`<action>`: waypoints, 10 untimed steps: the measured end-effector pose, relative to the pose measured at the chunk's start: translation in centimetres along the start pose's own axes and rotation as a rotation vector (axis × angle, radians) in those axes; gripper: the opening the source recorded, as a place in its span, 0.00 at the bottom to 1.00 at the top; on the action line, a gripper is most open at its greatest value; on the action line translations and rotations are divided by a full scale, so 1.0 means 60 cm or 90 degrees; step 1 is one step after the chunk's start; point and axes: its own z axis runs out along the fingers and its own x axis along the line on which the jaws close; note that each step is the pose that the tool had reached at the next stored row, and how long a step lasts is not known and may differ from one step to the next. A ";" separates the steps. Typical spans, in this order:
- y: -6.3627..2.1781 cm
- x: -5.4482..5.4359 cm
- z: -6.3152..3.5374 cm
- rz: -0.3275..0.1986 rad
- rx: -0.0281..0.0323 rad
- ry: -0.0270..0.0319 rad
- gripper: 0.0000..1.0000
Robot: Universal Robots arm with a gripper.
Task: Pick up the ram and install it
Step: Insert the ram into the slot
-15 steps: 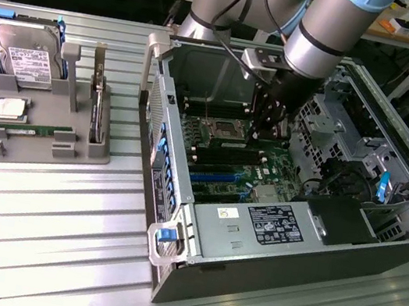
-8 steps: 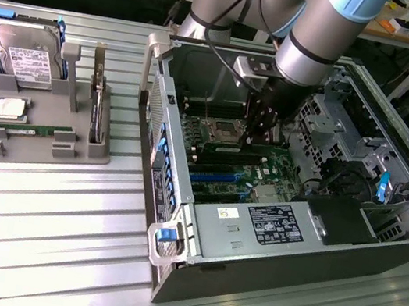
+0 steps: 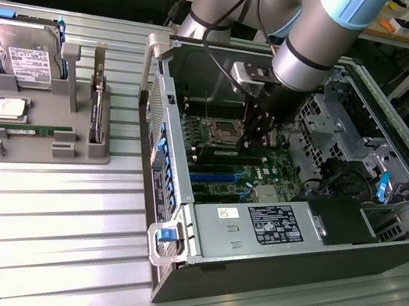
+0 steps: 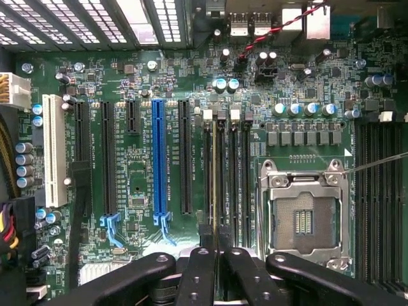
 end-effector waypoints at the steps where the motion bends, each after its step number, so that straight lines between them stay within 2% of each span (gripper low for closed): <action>1: 0.000 0.000 0.001 0.000 0.0000 0.0001 0.12; 10: -0.001 0.000 0.010 0.000 0.0000 0.0000 0.12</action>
